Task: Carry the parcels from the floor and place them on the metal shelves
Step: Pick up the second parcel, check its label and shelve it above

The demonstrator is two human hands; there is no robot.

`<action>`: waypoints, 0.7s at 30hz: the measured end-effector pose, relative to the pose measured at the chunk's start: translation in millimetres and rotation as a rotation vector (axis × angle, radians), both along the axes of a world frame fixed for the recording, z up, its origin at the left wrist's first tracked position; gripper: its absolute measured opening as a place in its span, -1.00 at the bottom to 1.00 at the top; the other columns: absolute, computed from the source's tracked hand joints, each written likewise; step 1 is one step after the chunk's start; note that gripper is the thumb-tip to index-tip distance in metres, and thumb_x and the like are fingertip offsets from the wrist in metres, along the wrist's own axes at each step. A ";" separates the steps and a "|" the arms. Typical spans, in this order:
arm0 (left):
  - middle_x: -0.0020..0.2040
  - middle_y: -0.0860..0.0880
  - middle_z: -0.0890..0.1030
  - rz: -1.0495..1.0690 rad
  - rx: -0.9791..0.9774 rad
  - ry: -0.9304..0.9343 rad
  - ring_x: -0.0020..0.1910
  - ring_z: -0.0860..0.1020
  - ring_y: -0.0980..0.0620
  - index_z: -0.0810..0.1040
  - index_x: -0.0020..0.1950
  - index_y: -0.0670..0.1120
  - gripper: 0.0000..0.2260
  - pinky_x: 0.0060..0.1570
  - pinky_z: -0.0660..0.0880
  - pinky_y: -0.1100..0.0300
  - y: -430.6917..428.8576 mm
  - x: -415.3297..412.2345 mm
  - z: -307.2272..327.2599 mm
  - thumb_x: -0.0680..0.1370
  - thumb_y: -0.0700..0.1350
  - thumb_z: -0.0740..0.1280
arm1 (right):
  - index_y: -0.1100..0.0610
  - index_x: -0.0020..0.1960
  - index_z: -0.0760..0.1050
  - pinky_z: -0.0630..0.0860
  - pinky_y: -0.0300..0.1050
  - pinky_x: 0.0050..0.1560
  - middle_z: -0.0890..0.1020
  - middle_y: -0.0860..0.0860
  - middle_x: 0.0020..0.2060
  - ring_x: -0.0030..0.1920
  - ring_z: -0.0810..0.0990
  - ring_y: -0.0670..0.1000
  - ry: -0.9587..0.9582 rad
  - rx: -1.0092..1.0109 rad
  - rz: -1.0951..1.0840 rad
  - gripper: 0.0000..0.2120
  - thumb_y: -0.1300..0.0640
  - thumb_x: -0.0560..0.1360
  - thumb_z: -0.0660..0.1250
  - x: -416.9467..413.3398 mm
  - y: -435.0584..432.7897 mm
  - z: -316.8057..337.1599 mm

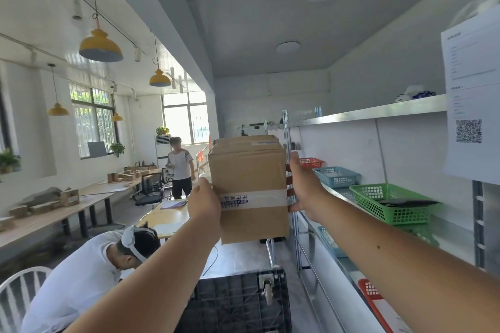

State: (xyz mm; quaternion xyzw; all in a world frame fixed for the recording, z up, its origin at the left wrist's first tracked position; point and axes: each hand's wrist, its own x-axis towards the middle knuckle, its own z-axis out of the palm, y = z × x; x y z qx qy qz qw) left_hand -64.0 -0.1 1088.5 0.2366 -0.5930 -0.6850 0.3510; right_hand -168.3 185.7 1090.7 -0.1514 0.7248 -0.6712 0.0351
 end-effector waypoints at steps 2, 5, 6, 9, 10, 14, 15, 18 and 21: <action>0.08 -0.19 0.61 0.033 0.031 -0.001 0.07 0.56 -0.21 0.47 -0.10 -0.06 -0.62 0.22 0.53 -0.10 4.0 6.4 4.3 0.61 0.12 -0.03 | -0.20 0.54 0.38 0.37 0.53 0.42 0.43 0.02 0.58 0.58 0.37 0.23 -0.002 0.002 -0.025 0.29 -0.86 0.01 -0.17 -43.6 -5.5 -18.7; 0.05 -0.09 0.65 -0.018 0.144 0.004 0.11 0.63 -0.20 0.58 0.02 -0.04 -0.51 0.29 0.56 -0.15 2.8 11.1 4.1 0.62 0.34 0.10 | -0.23 0.51 0.42 0.30 0.51 0.48 0.45 0.01 0.57 0.58 0.37 0.21 -0.014 -0.022 -0.072 0.28 -0.87 0.00 -0.16 -68.6 -11.8 -27.9; 0.06 -0.09 0.67 -0.062 0.180 0.015 0.12 0.65 -0.20 0.61 0.05 -0.05 -0.46 0.30 0.58 -0.17 2.0 12.2 3.4 0.61 0.39 0.12 | -0.20 0.49 0.45 0.40 0.50 0.41 0.48 0.01 0.54 0.54 0.42 0.22 -0.012 -0.030 -0.075 0.27 -0.87 0.01 -0.16 -57.6 -8.6 -23.4; -0.05 -0.11 0.68 -0.147 0.187 0.034 0.01 0.66 -0.18 0.62 -0.03 -0.10 -0.45 0.31 0.60 -0.16 3.1 15.8 2.8 0.67 0.34 0.12 | -0.13 0.41 0.53 0.63 0.41 0.17 0.61 0.05 0.34 0.32 0.61 0.23 -0.011 -0.052 -0.089 -0.07 -0.69 0.39 -0.12 15.2 5.6 5.1; -0.07 -0.10 0.67 -0.156 0.185 0.029 0.00 0.66 -0.17 0.63 -0.02 -0.10 -0.46 0.30 0.60 -0.16 2.7 15.6 1.8 0.69 0.32 0.11 | -0.13 0.39 0.54 0.65 0.40 0.14 0.63 0.05 0.29 0.27 0.64 0.22 -0.022 -0.066 -0.060 -0.23 -0.57 0.52 -0.10 28.8 7.4 10.1; 0.03 -0.10 0.74 -0.174 0.181 0.018 0.04 0.71 -0.18 0.67 0.19 -0.05 -0.46 0.22 0.66 -0.15 5.6 17.9 0.1 0.63 0.38 0.21 | -0.14 0.09 0.67 0.65 0.41 0.13 0.73 0.07 0.15 0.16 0.70 0.19 -0.033 -0.109 -0.028 -0.42 -0.42 0.64 -0.03 33.7 7.7 10.0; 0.03 -0.09 0.75 -0.172 0.184 0.013 0.02 0.72 -0.16 0.66 0.22 -0.04 -0.48 0.19 0.67 -0.12 5.0 16.1 -0.8 0.61 0.37 0.26 | -0.15 -0.02 0.69 0.66 0.42 0.12 0.75 0.07 0.11 0.13 0.71 0.19 -0.038 -0.123 -0.021 -0.44 -0.40 0.65 0.01 34.0 7.5 8.9; -0.03 -0.06 0.73 -0.187 0.178 0.022 -0.09 0.67 -0.08 0.68 0.15 -0.01 -0.59 0.11 0.65 -0.02 7.7 16.7 -1.8 0.61 0.30 0.31 | -0.18 -0.10 0.71 0.66 0.41 0.13 0.75 0.08 0.10 0.12 0.72 0.19 -0.031 -0.152 -0.008 -0.49 -0.39 0.62 0.08 29.5 5.9 4.7; -0.09 -0.03 0.70 -0.242 0.174 0.037 -0.14 0.63 -0.04 0.68 0.03 0.03 -0.71 -0.05 0.60 0.06 9.3 15.6 -3.1 0.63 0.22 0.35 | -0.14 0.10 0.70 0.66 0.40 0.15 0.74 0.06 0.15 0.14 0.72 0.19 -0.094 -0.219 0.002 -0.47 -0.48 0.54 0.16 27.5 7.6 1.2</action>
